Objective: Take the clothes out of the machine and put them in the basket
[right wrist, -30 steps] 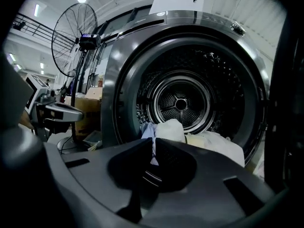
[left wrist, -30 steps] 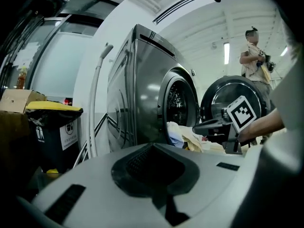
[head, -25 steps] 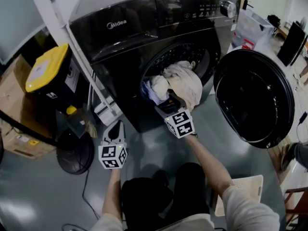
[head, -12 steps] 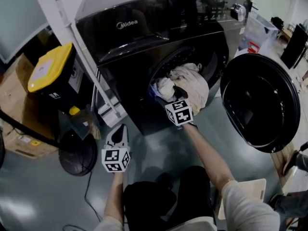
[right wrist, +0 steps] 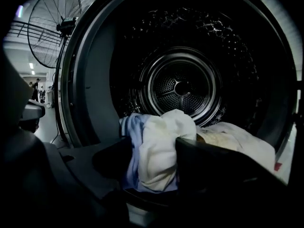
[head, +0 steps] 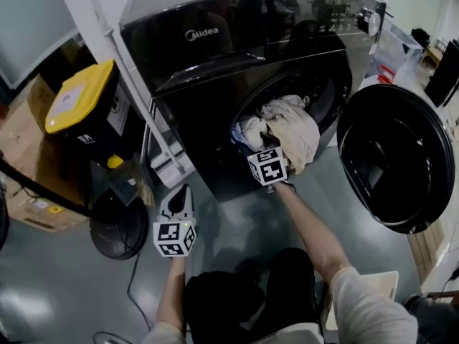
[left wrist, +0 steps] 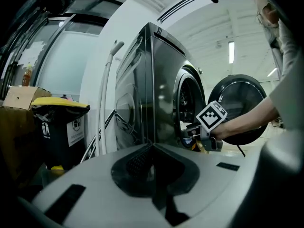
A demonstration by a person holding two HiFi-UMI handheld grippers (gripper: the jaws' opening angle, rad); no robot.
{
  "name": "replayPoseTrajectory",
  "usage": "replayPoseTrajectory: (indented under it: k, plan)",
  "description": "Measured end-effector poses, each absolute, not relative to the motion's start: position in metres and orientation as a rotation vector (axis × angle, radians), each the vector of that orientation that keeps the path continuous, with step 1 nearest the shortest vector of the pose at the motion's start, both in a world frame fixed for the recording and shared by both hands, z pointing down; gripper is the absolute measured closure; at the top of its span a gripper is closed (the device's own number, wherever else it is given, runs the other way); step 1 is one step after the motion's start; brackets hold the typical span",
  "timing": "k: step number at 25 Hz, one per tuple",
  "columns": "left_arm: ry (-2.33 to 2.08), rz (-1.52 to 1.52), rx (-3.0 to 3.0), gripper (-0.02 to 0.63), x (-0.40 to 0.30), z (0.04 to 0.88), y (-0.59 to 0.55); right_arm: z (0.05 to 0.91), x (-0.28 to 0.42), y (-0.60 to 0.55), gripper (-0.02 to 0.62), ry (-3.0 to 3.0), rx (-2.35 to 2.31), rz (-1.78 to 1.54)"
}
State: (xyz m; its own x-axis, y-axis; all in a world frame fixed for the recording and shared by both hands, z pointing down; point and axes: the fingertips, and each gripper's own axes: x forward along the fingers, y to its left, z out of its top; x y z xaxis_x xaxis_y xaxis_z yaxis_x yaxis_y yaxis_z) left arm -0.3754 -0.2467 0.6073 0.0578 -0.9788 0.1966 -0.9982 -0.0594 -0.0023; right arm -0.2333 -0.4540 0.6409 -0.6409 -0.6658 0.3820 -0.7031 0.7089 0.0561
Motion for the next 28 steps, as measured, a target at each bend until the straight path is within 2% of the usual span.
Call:
replayPoseTrajectory:
  k: [5,7,14,28]
  plan:
    - [-2.071,0.225,2.187,0.586,-0.373,0.606,-0.246,0.643,-0.235,-0.45,0.405,-2.481,1.077,0.032]
    - [-2.071,0.225,2.192,0.586,-0.371,0.604,-0.245,0.641,-0.234,-0.449,0.433,-2.473,1.098,-0.003]
    - [-2.068,0.209,2.207,0.586,-0.364,0.596,-0.242,0.613,-0.224,-0.437,0.457,-2.542,1.154,-0.038]
    - [-1.991,0.189,2.319,0.586,-0.314,0.571,-0.249,0.52,-0.168,-0.393,0.462,-2.665,1.239,-0.17]
